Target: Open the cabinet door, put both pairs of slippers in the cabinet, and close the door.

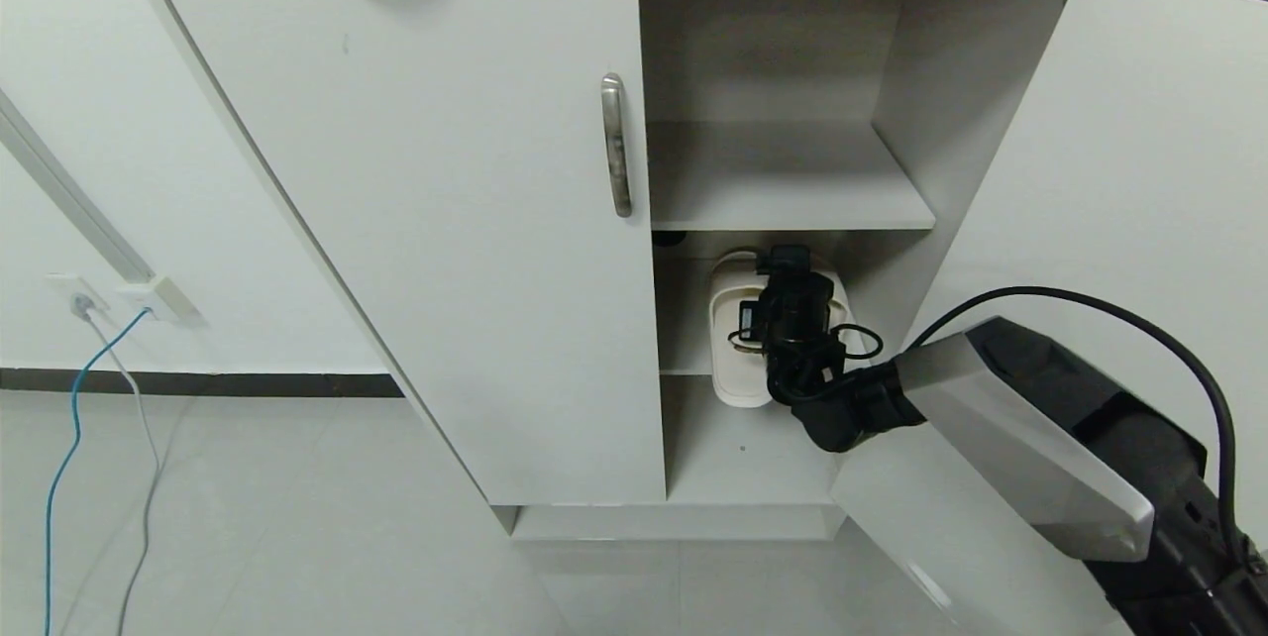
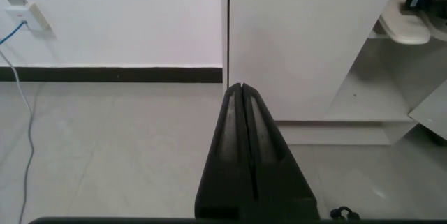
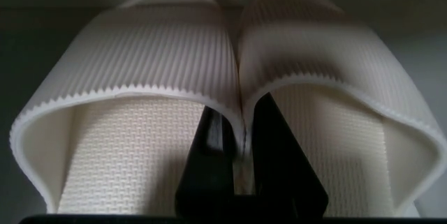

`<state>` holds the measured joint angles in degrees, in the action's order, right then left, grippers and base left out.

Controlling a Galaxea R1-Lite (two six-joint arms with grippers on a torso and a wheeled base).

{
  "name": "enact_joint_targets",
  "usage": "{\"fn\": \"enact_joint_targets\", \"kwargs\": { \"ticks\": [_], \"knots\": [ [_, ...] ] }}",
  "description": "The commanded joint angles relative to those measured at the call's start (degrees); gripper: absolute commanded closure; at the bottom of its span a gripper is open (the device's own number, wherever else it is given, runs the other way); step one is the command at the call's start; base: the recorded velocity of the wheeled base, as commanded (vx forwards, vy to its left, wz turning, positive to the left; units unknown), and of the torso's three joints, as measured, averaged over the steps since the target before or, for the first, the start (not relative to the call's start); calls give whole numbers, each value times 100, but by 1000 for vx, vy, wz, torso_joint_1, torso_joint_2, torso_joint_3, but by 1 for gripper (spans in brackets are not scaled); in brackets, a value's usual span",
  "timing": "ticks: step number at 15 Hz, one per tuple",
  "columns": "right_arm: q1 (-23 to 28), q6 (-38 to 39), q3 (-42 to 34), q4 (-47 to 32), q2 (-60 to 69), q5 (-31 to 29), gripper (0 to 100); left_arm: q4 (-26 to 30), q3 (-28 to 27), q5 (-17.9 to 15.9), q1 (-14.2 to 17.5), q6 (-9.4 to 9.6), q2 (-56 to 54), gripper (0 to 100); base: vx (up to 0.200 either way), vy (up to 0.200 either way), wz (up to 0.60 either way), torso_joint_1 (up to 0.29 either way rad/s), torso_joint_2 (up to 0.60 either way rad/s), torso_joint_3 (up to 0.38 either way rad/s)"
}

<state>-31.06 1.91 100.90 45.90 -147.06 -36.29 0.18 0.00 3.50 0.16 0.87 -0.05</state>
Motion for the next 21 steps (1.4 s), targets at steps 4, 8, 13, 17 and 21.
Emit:
{"fn": "enact_joint_targets", "kwargs": {
  "ticks": [4,8,13,17,21],
  "knots": [
    [56,2,562,-204,-341,219,100,-1,0,2,2,-7,5,100,0,0,0,0,0,0],
    [92,2,589,-257,-385,324,100,-1,0,2,2,1,5,100,0,0,0,0,0,0],
    [100,2,624,-283,-403,333,0,-1,0,10,2,1,5,100,0,0,0,0,0,0],
    [74,2,-88,-90,-16,324,0,-1,0,2,2,1,5,100,0,0,0,0,0,0],
    [-181,-7,-1723,596,872,307,0,-1,0,-16,2,1,5,100,0,0,0,0,0,0]
  ]
}}
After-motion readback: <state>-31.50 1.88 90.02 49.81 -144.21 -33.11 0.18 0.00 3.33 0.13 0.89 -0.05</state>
